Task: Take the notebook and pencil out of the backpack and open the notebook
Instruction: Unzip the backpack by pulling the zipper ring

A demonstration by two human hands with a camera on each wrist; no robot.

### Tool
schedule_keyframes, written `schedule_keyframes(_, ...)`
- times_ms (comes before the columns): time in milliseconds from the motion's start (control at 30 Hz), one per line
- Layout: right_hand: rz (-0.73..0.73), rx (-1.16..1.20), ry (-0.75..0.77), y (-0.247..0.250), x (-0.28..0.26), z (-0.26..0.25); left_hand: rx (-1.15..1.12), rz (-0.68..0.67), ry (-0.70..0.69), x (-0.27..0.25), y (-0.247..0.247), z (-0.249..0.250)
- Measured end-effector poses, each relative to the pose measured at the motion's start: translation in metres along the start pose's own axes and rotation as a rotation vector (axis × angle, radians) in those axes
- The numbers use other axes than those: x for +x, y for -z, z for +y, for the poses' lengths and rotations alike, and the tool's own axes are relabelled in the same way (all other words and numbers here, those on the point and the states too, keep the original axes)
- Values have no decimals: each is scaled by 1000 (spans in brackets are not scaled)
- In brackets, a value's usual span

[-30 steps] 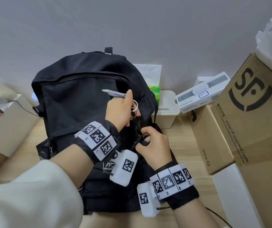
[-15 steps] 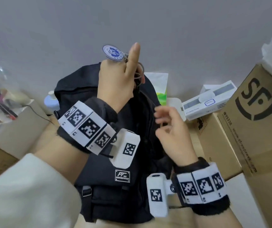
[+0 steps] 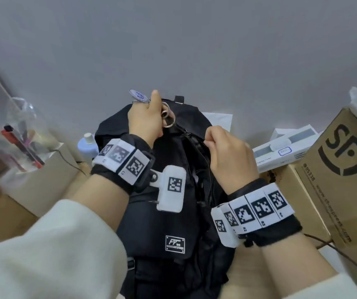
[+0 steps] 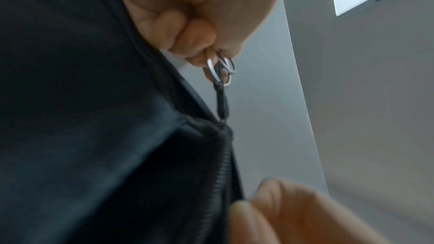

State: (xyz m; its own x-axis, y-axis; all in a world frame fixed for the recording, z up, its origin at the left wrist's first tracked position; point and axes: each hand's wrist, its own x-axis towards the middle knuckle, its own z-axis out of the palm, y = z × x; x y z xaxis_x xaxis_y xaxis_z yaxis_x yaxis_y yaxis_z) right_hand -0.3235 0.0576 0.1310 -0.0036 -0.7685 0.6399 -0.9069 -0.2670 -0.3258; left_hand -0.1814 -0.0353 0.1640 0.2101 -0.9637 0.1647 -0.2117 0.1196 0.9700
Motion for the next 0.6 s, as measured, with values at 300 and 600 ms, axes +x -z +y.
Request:
schedule_keyframes(300, 12, -146, -150, -8, -3, 7, 216, -175, -367, -52, 7, -13)
schedule_keyframes(600, -104, 106, -334, -22, -21, -16, 106, -305, -308, -70, 18, -30)
